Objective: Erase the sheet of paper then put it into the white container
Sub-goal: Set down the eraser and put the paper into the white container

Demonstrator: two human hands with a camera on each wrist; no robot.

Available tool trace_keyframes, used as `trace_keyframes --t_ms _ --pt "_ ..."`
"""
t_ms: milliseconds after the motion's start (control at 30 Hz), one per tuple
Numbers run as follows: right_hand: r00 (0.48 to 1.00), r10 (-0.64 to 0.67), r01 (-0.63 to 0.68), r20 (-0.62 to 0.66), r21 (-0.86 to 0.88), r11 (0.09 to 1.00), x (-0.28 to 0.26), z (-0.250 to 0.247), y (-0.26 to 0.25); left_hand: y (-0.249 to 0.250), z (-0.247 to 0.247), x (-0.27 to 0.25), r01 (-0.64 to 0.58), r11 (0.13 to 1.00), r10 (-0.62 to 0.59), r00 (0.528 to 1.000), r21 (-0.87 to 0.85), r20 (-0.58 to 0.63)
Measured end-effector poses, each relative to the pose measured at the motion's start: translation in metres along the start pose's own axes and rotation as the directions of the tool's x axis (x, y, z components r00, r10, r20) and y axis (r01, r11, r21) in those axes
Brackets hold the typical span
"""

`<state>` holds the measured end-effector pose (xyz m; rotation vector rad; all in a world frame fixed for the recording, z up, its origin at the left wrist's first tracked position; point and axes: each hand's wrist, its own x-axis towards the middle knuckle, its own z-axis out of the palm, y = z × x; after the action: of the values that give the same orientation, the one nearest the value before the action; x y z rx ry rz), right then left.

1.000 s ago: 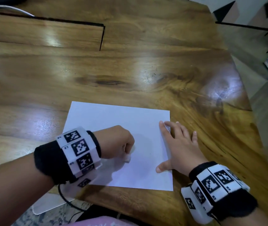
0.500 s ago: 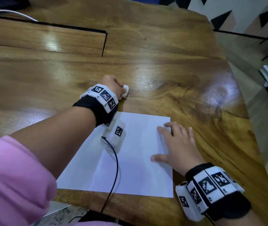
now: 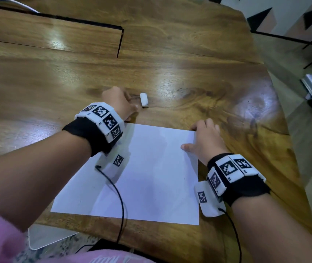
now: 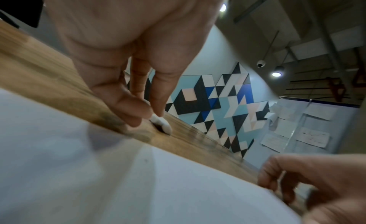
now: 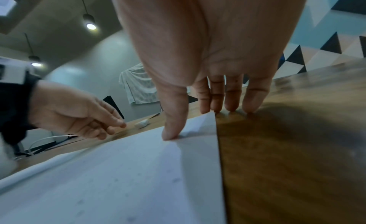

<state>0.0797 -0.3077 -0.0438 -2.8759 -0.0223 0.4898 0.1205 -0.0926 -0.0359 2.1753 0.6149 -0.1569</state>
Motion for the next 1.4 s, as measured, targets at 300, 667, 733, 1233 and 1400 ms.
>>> trace_keyframes --t_ms 300,667,733,1233,1400 --pt "0.992 0.030 -0.040 0.122 0.081 0.996 0.005 -0.007 0.003 -0.040 -0.002 -0.029 -0.102 0.984 0.082 0.987 0.149 0.136" --pt "0.996 0.006 -0.051 0.084 0.556 0.829 -0.009 -0.007 0.043 -0.068 -0.040 -0.032 -0.229 0.923 0.203 0.972 0.310 0.114" --pt "0.995 0.014 -0.071 0.098 0.608 0.791 -0.009 -0.006 0.050 -0.074 -0.046 -0.028 -0.221 0.918 0.200 0.975 0.328 0.099" --pt "0.983 0.090 -0.186 0.163 0.877 0.444 -0.005 0.001 0.066 -0.078 -0.075 -0.018 -0.080 0.995 0.058 0.946 0.057 0.320" --pt "0.975 0.121 -0.221 0.188 0.889 0.401 -0.004 0.004 0.062 -0.092 -0.078 -0.029 0.097 0.987 -0.030 0.896 -0.129 0.444"
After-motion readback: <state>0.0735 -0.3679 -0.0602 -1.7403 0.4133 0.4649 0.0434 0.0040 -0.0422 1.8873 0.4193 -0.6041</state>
